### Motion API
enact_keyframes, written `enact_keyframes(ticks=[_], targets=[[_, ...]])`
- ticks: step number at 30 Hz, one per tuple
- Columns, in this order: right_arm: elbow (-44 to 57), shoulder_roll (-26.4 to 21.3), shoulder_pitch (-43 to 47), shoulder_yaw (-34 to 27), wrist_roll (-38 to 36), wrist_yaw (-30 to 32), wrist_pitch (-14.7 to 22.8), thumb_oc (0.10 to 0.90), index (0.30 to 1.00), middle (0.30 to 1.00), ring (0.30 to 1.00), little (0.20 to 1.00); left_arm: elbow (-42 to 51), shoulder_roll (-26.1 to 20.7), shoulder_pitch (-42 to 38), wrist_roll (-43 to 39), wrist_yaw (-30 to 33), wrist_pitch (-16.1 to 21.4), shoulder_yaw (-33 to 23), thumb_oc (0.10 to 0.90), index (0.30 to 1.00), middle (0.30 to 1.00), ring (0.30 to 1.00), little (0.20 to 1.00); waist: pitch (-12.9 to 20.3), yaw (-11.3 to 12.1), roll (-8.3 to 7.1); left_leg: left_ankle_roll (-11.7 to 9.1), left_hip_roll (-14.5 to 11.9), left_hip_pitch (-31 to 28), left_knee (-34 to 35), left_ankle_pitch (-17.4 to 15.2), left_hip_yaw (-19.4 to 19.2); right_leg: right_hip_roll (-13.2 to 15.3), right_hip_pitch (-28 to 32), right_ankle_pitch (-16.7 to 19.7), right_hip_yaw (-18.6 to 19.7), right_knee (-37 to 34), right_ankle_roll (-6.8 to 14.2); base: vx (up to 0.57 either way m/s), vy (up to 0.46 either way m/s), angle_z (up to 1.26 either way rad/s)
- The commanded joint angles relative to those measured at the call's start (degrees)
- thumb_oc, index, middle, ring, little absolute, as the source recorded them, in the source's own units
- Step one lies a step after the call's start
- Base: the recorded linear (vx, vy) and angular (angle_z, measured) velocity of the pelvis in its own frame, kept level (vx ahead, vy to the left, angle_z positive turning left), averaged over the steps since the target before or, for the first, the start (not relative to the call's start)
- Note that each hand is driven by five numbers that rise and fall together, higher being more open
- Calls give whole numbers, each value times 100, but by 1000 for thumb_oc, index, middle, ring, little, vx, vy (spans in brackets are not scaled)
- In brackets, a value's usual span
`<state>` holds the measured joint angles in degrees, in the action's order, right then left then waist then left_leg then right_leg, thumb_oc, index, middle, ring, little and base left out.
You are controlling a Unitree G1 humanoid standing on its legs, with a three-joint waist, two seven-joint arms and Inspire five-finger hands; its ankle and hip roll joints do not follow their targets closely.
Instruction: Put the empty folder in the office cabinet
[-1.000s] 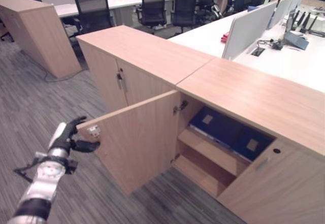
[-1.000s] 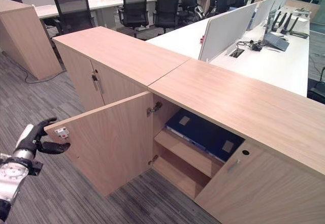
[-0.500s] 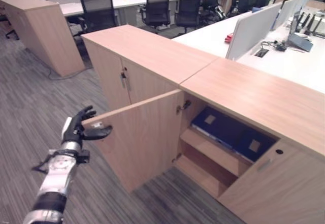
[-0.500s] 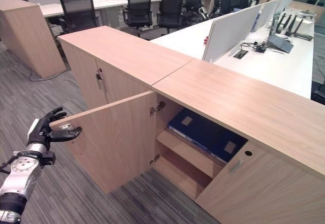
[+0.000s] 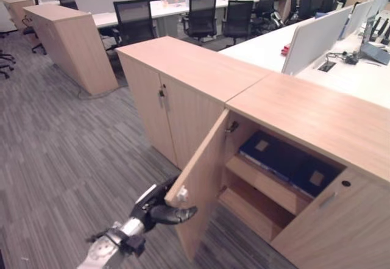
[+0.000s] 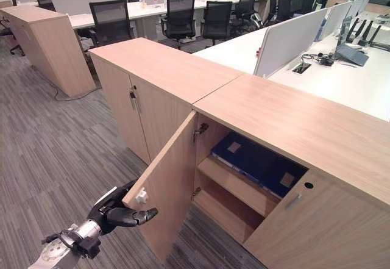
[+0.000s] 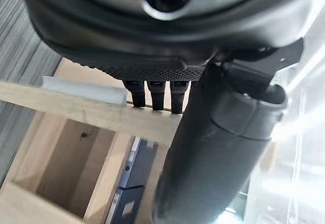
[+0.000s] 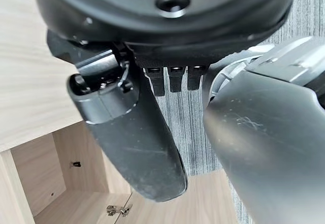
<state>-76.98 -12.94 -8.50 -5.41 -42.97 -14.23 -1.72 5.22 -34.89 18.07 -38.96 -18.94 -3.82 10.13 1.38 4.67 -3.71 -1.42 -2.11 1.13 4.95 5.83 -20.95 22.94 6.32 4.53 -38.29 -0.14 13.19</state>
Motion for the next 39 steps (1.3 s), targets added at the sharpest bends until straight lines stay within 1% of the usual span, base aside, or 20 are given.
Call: enact_keyframes(ticks=[1,5,6,9,10,11,13,16,21,22,23,24,25,26,29,33,36,37,38,39], targets=[[-342,76,326,-5,-123,-77,-37,800,900,900,900,900,1026,139,-642,-1201,-693,-104,626,800,900,900,900,900,88,-357,164,-153,-165,-436,5,-657,-66,-325,-609,803,-216,-264,71,0,0,0],[-346,184,300,110,-247,-64,-35,800,900,900,900,900,1406,128,-1078,-1504,-628,-46,1024,800,900,900,900,900,79,-409,133,-169,-165,-435,5,-663,-75,-321,-606,813,-223,-273,76,0,-7,1],[-320,254,296,240,-328,-52,-33,800,900,900,900,900,1438,320,-1458,-1867,-603,-96,1422,800,900,900,900,900,77,-518,105,-179,-169,-440,5,-667,-105,-325,-620,818,-214,-277,78,4,-35,8],[-245,308,334,334,-475,31,-13,800,900,900,900,900,1189,858,-2136,-2374,-443,-60,2056,800,900,900,900,900,28,-648,100,-204,-193,-441,5,-658,-158,-354,-662,816,-161,-285,71,4,-38,10],[-244,305,338,327,-474,32,-14,800,900,900,900,900,1181,865,-2148,-2374,-444,-57,2063,800,900,900,900,900,23,-641,103,-205,-194,-442,5,-658,-159,-355,-662,816,-160,-285,71,10,-60,8],[-211,290,383,338,-553,77,8,800,900,900,900,900,1074,1090,-2414,-2515,-345,-11,2331,800,900,900,900,900,-11,-731,99,-234,-234,-436,5,-645,-193,-395,-695,807,-129,-303,63,11,-69,11],[-191,225,451,305,-573,110,29,800,900,900,900,900,1012,1144,-2541,-2492,-338,0,2480,800,900,900,900,900,-38,-808,109,-276,-293,-438,5,-626,-248,-451,-741,772,-72,-314,47,28,-94,14],[-208,197,510,286,-713,125,62,800,900,900,900,900,791,1326,-2712,-2556,-337,30,2620,800,900,900,900,900,-50,-921,112,-401,-484,-502,5,-563,-405,-609,-803,659,52,-355,-39,48,-136,16],[-164,142,630,422,-960,193,114,800,900,900,900,900,476,1756,-3443,-2593,-127,240,2969,800,900,900,900,900,-16,-1308,84,-698,-943,-637,5,-378,-784,-1061,-984,380,450,-405,-250,50,-207,-19],[-42,173,692,652,-1028,398,410,800,900,900,900,900,443,1884,-3475,-2697,61,399,3034,800,900,900,900,900,-10,-1371,71,-744,-1026,-678,3,-338,-837,-1145,-1000,344,530,-410,-285,48,-170,-96],[-23,182,685,674,-1040,425,430,800,900,900,900,900,433,1887,-3480,-2701,73,414,3028,800,900,900,900,900,-11,-1365,78,-758,-1042,-689,5,-333,-857,-1164,-1002,338,547,-410,-296,87,-247,-96],[544,78,540,814,-1044,376,319,800,900,900,900,900,263,1878,-3828,-2565,239,480,3094,800,900,900,900,900,50,-1636,60,-886,-1250,-830,5,-259,-1106,-1367,-1065,263,781,-428,-375,100,-247,-52],[690,87,436,821,-1072,361,262,800,900,900,900,900,273,1927,-4046,-2505,350,527,3116,800,900,900,900,900,92,-1761,56,-936,-1323,-903,2,-232,-1222,-1456,-1085,224,868,-438,-399,127,-296,28],[769,76,261,860,-1029,330,247,800,900,900,900,900,348,1952,-4193,-2430,448,588,3114,800,900,900,900,900,122,-1884,52,-981,-1390,-957,-8,-164,-1320,-1525,-1101,192,938,-457,-420,98,-195,18],[1059,36,-21,948,-1024,236,207,800,900,900,900,900,341,2008,-4520,-1943,664,665,3079,800,900,900,900,900,187,-2018,99,-1197,-1579,-1091,-32,306,-1500,-1779,-1124,72,1121,-481,-534,104,-201,-65],[1339,72,-39,1019,-1131,198,195,800,900,900,900,900,265,2047,-4698,-1131,780,724,2947,800,900,900,900,900,165,-2027,114,-1358,-1793,-1178,-301,854,-1622,-2059,-1111,-143,1339,-486,-710,115,-169,-28],[1411,62,-13,1007,-1170,194,189,800,900,900,900,900,160,2131,-4707,-1124,781,773,2955,800,900,900,900,900,150,-2042,61,-1358,-1852,-1191,-479,985,-1738,-2109,-1084,-194,1391,-486,-770,67,-101,-110],[1432,-11,-14,981,-1147,171,179,800,900,900,900,900,90,2110,-4694,-1129,708,794,2984,800,900,900,900,900,108,-1986,68,-1329,-1794,-1098,-594,1006,-1598,-2165,-1070,-326,1457,-486,-811,80,-107,-147],[1432,-11,-14,980,-1147,171,179,800,900,900,900,900,89,2111,-4694,-1129,708,794,2984,800,900,900,900,900,110,-1987,68,-1329,-1795,-1094,-598,1005,-1596,-2165,-1071,-327,1455,-486,-811,47,-93,-137],[1220,-54,100,994,-1078,209,163,800,900,900,900,900,21,2165,-4589,-1359,683,759,3104,800,900,900,900,900,-4,-1780,-7,-984,-1284,-467,-536,341,-902,-2083,-1024,-473,1537,-486,-830,-1,-20,-85]])
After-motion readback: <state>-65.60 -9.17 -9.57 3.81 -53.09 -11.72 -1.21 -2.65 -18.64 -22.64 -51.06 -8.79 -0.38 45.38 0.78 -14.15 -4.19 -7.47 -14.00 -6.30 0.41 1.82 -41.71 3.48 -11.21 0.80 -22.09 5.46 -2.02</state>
